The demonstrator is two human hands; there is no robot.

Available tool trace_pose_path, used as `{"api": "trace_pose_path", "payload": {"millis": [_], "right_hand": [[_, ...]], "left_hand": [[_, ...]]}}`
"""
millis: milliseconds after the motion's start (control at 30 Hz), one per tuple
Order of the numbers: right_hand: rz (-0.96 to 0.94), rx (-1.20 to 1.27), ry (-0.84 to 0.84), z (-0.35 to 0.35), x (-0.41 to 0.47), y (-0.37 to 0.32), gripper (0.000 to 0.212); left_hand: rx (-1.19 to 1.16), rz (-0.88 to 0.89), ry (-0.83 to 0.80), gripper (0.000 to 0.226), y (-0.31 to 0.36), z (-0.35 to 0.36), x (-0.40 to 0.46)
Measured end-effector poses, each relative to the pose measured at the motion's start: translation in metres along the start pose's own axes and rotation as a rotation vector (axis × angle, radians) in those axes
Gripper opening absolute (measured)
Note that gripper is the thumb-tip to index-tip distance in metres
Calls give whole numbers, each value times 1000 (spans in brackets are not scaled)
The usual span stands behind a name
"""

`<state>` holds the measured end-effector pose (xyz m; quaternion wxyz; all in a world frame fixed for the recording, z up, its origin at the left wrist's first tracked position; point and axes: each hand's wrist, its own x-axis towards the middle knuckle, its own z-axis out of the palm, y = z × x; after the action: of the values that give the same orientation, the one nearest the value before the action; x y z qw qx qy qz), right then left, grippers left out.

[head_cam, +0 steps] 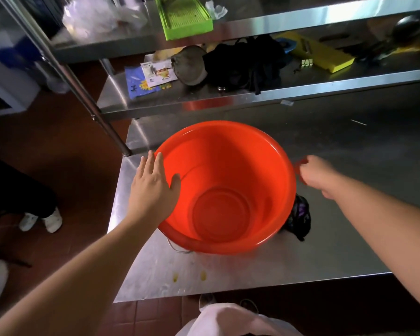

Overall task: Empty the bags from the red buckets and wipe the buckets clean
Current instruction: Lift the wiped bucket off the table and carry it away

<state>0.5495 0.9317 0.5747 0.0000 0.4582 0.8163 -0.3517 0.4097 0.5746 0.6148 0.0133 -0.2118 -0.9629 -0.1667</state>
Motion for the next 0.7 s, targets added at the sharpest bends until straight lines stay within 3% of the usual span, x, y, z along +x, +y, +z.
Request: {"api": "trace_pose_path", "payload": {"millis": [100,267,433,533,700], "right_hand": [[-45,247,-118,-14,-5,-23,25],[-97,346,-320,-31,-16,-41,27],[-86,357,-369,-37,-26,-45,19],[-86,318,-358,-40,-34,-48,17],[-92,355,-349,-40,-51,-71,18]], "left_hand": [[33,-119,16,69,2,-5,1],[-217,-430,-53,36,-13,-23,10],[-744,-731,-109,17,-30,-36,-2],[-916,-742,-150,9,-36,-43,-16],[-956,-719,-106,10,-52,-62,-39]]}}
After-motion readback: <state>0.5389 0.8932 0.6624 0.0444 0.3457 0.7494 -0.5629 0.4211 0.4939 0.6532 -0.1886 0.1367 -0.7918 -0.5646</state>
